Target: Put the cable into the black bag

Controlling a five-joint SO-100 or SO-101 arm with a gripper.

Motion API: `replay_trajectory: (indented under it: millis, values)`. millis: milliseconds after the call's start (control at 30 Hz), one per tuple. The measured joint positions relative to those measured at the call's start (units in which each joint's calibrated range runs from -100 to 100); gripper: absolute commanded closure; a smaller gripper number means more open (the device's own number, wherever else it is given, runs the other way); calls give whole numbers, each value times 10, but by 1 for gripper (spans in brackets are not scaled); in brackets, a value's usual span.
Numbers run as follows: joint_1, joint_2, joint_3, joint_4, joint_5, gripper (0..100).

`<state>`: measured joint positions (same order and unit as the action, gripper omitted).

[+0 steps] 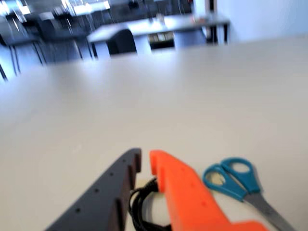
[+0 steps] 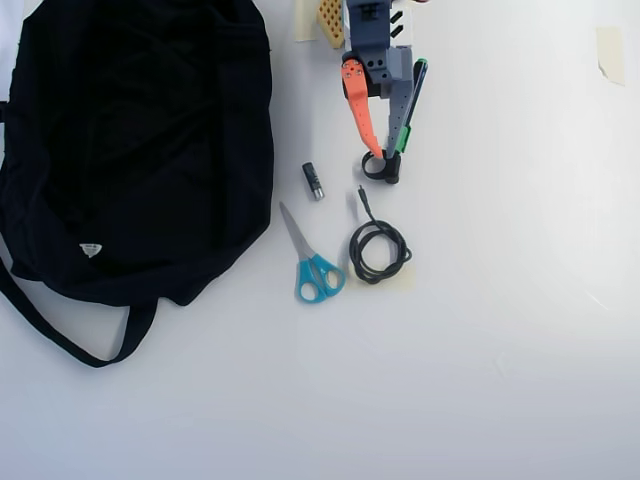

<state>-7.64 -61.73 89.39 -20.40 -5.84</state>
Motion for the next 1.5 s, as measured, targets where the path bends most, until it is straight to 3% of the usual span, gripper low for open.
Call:
replay_trajectory:
  millis: [467, 967, 1500]
  values:
    - [1, 337, -343, -3, 2, 98]
    - [28, 557, -750, 240, 26, 98]
    - [41, 562, -770, 259, 27, 98]
